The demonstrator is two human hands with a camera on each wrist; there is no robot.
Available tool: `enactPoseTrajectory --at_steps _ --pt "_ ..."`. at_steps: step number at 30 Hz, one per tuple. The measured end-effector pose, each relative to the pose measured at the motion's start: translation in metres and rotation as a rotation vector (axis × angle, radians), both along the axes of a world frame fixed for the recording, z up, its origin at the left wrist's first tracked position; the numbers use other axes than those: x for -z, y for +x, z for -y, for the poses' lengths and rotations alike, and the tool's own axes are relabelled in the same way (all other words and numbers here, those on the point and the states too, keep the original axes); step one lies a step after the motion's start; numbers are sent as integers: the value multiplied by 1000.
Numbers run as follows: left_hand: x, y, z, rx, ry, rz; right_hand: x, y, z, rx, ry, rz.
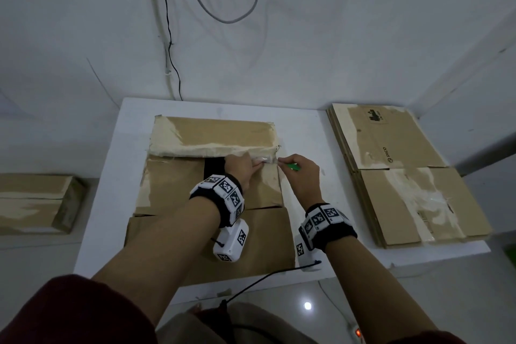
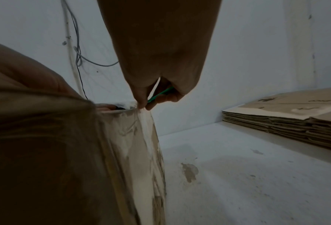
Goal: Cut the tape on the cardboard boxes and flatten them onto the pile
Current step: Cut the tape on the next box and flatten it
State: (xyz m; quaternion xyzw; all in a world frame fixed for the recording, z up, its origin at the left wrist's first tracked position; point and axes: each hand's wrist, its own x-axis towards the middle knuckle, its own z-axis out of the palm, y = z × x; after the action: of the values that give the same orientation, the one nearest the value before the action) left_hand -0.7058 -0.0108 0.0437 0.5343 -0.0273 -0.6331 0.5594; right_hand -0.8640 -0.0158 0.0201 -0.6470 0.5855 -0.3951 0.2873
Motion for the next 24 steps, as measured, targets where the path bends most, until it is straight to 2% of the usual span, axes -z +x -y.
enactPoseTrajectory --at_steps 1,4,6,10,13,15,18,19,22,24 --pt "-4 0 -2 19 -3 -64 0 1 1 -2 -1 8" --pt "1 -1 -4 37 -28 51 1 5 7 -19 7 19" --pt "3 3 -3 69 -50 59 2 8 9 -9 -9 33" --pt "10 2 -12 148 -76 73 -4 -2 31 171 -15 102" --pt "11 0 -18 127 -156 -1 -10 -10 42 146 63 79" --pt "4 1 -18 76 -196 -45 -2 -15 39 183 148 98" --pt "-5 1 -16 40 -243 -60 29 -23 22 261 425 156" --pt "-9 2 -16 35 -247 -52 41 -29 14 271 544 87" --pt "-19 3 -13 23 -247 -34 67 -43 -15 203 670 -141" --pt "-24 4 -12 20 -245 -32 67 -48 -34 157 678 -137"
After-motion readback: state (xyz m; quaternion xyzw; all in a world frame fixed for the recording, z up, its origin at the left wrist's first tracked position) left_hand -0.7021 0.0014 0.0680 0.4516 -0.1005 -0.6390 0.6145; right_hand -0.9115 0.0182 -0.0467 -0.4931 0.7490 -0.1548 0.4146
